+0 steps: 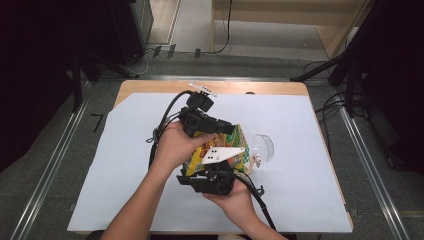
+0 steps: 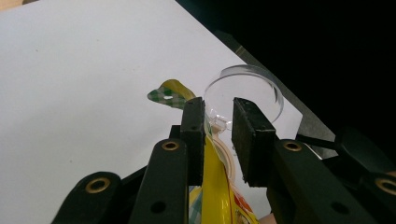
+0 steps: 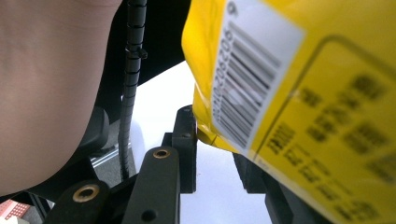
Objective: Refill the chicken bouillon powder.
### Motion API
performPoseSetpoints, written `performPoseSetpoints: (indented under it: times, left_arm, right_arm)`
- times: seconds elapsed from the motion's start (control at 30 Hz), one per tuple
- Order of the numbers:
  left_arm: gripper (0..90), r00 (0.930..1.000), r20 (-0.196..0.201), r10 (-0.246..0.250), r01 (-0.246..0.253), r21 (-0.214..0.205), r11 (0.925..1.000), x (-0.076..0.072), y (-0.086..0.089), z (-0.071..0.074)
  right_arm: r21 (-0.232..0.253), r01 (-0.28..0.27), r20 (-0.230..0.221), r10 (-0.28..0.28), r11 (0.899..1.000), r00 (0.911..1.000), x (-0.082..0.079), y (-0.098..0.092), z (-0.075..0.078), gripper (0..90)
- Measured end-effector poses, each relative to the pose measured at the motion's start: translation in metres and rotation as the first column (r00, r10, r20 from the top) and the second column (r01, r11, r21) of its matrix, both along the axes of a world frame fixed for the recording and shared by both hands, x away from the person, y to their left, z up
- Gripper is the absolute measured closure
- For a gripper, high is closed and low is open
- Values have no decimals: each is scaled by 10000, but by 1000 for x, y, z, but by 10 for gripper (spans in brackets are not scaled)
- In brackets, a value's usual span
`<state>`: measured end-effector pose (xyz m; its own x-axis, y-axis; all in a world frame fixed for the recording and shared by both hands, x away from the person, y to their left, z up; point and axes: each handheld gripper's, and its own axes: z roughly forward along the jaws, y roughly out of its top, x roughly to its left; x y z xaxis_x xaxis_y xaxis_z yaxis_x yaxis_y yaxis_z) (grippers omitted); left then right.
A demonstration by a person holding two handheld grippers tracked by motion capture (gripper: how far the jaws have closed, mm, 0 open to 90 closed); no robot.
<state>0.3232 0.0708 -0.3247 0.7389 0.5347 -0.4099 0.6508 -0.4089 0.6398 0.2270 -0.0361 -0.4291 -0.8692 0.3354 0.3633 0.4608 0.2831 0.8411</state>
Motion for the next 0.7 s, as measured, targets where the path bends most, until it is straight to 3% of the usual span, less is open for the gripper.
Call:
performPoseSetpoints:
  times: [0.2,0.47,0.7]
  left_arm:
    - [747,9998,185,116,-116,21,9999,-3,2,2]
    - [750,9996,156,228,-228,10,9997,-3,3,1]
    - [750,9992,249,323,-321,-91,9994,-6,7,2]
  right_arm:
    - [1,-25,308,25,10000,9995,0,2,-1,733]
    - [6,20,118,-20,10000,9999,1,3,-1,724]
    - [-62,-17,231,18,10000,9997,1,4,-1,723]
